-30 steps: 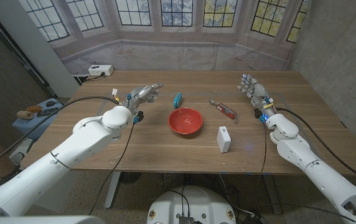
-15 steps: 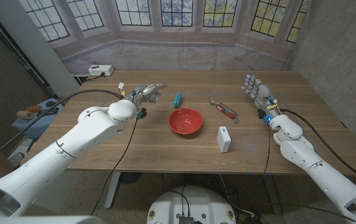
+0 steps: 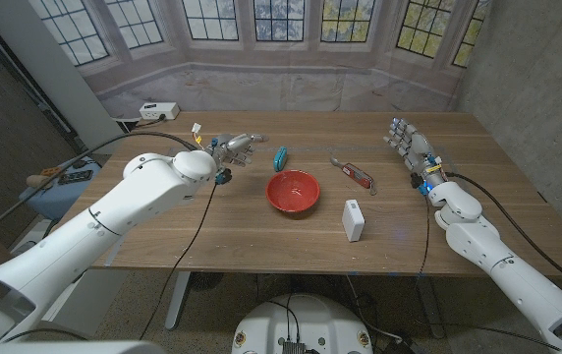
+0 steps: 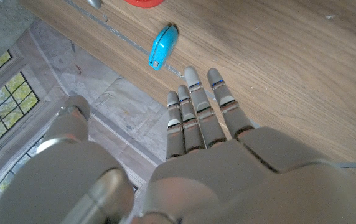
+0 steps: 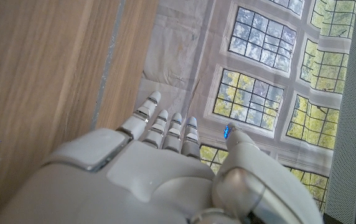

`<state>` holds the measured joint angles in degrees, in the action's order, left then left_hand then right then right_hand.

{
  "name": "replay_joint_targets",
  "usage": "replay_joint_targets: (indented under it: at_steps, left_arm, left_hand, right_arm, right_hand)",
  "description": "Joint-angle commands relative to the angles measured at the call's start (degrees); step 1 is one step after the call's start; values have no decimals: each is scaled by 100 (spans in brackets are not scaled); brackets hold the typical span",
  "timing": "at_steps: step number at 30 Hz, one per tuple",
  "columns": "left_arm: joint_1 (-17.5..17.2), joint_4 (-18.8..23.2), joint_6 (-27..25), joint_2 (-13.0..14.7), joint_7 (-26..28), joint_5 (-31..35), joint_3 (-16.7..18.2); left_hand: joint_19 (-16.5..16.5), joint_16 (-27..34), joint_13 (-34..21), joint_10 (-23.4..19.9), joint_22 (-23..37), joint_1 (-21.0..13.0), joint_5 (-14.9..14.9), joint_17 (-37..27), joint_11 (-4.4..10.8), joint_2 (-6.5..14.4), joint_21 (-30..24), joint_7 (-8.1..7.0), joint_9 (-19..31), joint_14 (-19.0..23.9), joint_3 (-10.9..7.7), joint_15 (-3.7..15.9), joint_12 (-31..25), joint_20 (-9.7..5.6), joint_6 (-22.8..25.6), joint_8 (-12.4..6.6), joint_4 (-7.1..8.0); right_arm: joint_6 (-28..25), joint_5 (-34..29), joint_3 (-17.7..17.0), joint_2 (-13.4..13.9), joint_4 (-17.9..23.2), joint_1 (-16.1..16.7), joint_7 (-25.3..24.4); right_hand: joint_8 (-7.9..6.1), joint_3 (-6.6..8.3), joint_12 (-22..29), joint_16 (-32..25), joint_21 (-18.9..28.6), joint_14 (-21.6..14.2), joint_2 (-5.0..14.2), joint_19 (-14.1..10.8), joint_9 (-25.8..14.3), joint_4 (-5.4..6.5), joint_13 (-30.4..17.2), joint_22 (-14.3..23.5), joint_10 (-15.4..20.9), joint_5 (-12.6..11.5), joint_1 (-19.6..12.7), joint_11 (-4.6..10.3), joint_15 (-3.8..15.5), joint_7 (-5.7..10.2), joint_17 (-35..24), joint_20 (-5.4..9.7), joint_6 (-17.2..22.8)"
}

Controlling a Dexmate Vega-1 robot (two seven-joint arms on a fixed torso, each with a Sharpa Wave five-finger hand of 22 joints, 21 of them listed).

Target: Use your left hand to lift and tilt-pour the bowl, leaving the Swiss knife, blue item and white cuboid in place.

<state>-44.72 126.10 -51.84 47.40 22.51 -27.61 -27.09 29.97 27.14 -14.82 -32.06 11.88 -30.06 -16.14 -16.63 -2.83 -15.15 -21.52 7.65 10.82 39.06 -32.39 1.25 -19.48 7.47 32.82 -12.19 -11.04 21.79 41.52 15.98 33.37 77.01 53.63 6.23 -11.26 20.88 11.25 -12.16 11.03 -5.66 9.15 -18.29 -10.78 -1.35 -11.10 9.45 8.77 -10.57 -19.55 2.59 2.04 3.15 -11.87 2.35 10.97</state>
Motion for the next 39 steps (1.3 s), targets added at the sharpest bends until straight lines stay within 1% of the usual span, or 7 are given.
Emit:
replay_joint_targets:
  at_steps: [1, 4, 8, 14, 22, 27, 39]
  left_arm:
    - [521, 53, -879, 108, -318, -106, -271]
    - [705, 38, -1095, 97, -397, -128, -361]
    - [887, -5, -1335, 36, -443, -182, -419]
    - [1316, -126, -1764, -16, -685, -283, -651]
    - [1918, -320, -2263, -42, -1020, -355, -1056]
    - [2164, -444, -2447, -72, -1171, -391, -1232]
    - [2654, -830, -2542, -122, -1588, -393, -1726]
  left_hand:
    - [-55, 44, -49, 95, 15, -1989, -42, -64, -11, 1731, -21, 2, 13, -81, 38, -20, 47, 22, -113, 50, -10]
    - [-54, 86, -68, 102, 20, -2221, -54, -94, -14, 1690, -37, -6, 16, -77, 34, -10, 58, 21, -126, 50, -39]
    - [64, 214, -110, 4, 29, -2485, -48, -158, -7, 1612, -112, 13, 22, 33, 98, 44, 25, -4, -56, 19, -6]
    - [151, 406, -197, -178, 46, -2844, -53, -256, -25, 1615, -197, 32, 35, 169, 175, 106, -44, -10, 119, -40, 21]
    - [191, 458, -265, -293, 57, -3008, -63, -283, -15, 1667, -246, 78, 46, 189, 194, 75, -96, -5, 177, -55, 51]
    - [189, 469, -294, -307, 60, -3036, -61, -291, -50, 1684, -258, 95, 50, 186, 211, 52, -106, 8, 159, -45, 74]
    - [285, 565, -428, -485, 75, -3276, -70, -315, -44, 1731, -354, 104, 73, 319, 233, 118, -199, -12, 287, -89, 66]
  right_arm:
    - [-38, 36, -31, 28, 7, 16, 29]
    - [-30, 45, -35, 25, -29, 0, 56]
    - [-12, 63, -37, 5, -92, -27, 94]
    - [24, 85, -48, -12, -165, -52, 143]
    - [80, 130, -91, -14, -215, -30, 189]
    - [127, 153, -118, -22, -240, -10, 208]
    - [290, 230, -236, -29, -213, 167, 192]
  right_hand:
    - [-15, 13, 16, -40, 29, -62, 19, -64, -19, -18, -21, 28, 56, 18, -61, -7, 200, -9, -9, 222, 37]
    - [-16, 14, 15, -42, 29, -64, 20, -67, -19, -22, -21, 28, 56, 19, -62, -7, 199, -7, -10, 223, 40]
    - [-16, 14, 16, -45, 32, -70, 21, -79, -19, -27, -21, 28, 59, 19, -63, -10, 202, -6, -11, 226, 42]
    - [-17, 17, 16, -48, 34, -77, 24, -90, -19, -38, -21, 28, 59, 19, -71, -8, 205, -11, -11, 228, 47]
    - [-17, 18, 18, -53, 33, -88, 22, -97, -19, -50, -22, 28, 66, 21, -75, -11, 196, -14, -11, 233, 51]
    - [-17, 20, 17, -55, 34, -91, 24, -103, -20, -57, -22, 28, 66, 21, -80, -12, 194, -18, -11, 234, 52]
    - [-24, 23, 18, -60, 34, -100, 29, -119, -20, -75, -22, 28, 72, 22, -88, -7, 206, -10, -13, 238, 77]
